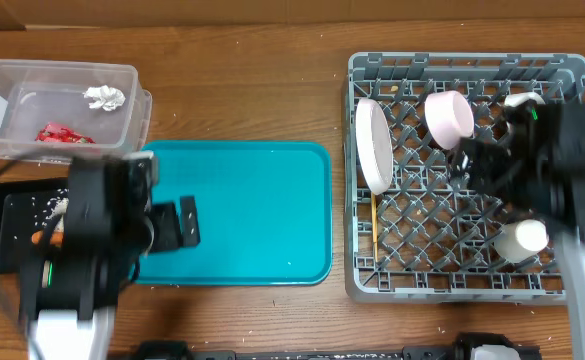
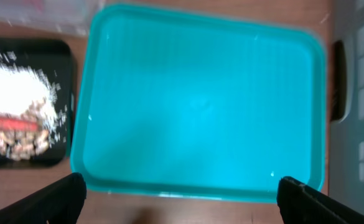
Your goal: Sort waste into correct bins and load items into the dishwasher
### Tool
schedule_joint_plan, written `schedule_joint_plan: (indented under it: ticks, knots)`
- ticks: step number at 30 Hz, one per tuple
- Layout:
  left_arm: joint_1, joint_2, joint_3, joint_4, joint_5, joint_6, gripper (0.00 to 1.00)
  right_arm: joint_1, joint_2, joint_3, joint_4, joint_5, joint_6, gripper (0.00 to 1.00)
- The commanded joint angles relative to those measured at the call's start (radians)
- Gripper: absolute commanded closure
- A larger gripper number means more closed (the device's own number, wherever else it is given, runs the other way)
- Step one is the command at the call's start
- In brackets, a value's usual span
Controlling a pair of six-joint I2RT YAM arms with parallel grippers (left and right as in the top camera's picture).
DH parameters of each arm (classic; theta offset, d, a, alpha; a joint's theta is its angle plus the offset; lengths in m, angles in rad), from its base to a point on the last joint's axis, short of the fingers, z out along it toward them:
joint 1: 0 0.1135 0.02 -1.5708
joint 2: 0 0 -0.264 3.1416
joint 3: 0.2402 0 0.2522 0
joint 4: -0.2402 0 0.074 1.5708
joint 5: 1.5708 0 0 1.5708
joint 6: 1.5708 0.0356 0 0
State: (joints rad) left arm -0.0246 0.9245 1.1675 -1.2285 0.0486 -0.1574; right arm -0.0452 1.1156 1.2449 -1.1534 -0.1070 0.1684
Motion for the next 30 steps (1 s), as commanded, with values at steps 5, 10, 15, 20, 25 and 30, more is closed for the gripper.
schedule_joint_plan:
  ticks: [5,10,15,20,25,30]
  knots:
    - [0.005,-0.315,-0.146,0.062,-0.019,-0.083,0.0,-0.001,-0.367,-0.235,0.094,0.013,0.015,0.0]
    - [0.005,-0.346,-0.145,0.036,-0.022,-0.082,0.0,-0.001,-0.42,-0.239,0.085,0.013,0.015,0.0]
    - [0.005,-0.344,-0.146,0.005,-0.022,-0.083,0.0,-0.001,-0.41,-0.239,0.082,0.013,0.015,0.0]
    - [0.005,-0.344,-0.146,0.005,-0.023,-0.082,0.0,-0.001,-0.408,-0.239,0.082,0.013,0.015,0.0]
    - [0.005,-0.344,-0.146,0.005,-0.022,-0.083,0.0,-0.001,-0.408,-0.239,0.082,0.013,0.015,0.0]
    - [0.005,-0.344,-0.146,0.005,-0.022,-0.083,0.0,0.003,-0.437,-0.243,0.082,0.013,0.015,0.0]
